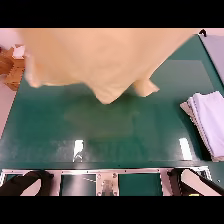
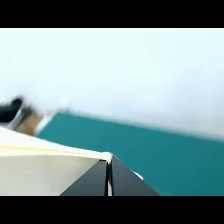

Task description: Fold the shirts.

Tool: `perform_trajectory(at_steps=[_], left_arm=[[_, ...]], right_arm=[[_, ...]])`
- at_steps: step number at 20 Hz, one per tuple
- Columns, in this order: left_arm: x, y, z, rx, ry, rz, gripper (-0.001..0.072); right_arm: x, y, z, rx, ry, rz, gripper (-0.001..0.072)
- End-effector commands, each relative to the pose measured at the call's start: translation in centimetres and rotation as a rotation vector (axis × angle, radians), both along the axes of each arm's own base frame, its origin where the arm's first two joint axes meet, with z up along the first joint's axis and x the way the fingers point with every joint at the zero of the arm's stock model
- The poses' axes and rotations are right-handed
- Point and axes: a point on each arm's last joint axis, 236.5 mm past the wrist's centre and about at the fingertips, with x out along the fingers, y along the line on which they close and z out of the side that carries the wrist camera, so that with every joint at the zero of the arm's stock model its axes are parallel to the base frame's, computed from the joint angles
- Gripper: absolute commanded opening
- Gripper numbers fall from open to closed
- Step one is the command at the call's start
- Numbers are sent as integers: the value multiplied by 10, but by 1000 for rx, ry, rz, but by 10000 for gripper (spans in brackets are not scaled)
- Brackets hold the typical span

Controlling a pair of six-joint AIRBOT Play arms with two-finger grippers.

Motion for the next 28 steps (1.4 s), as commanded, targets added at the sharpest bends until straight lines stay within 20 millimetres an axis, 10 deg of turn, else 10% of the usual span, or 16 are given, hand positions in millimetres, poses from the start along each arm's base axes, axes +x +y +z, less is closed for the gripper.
perform_trajectory(at_steps=[1,4,7,11,16,19,22,23,24,25,28], left_arm=[[-53,8,53,-42,-174,6,26],[-36,14,54,-60,-199,39,27],[28,19,13,-63,-105,86,27],[176,0,-135,13,281,65,27],[310,-28,-357,-21,734,-12,27],[322,-53,-450,-42,940,-100,28],[311,-73,-501,22,1051,-161,28],[310,-75,-506,26,1062,-168,94],[310,-73,-505,25,1067,-162,486],[309,-68,-502,-10,1094,-156,632],[281,-24,-478,-59,1237,-173,632]], right_arm=[[-50,11,74,13,-281,-90,12],[-35,-1,66,26,-253,-110,11],[12,-29,25,95,-123,-116,12],[101,-40,-80,146,142,-52,12],[209,-64,-308,154,640,-110,11],[236,-71,-429,211,882,-95,11],[239,-68,-511,263,1054,-78,11],[236,-66,-528,270,1093,-69,11],[234,-65,-540,275,1122,-61,11],[232,-66,-547,270,1137,-63,11],[225,-84,-559,211,1161,-100,11]])
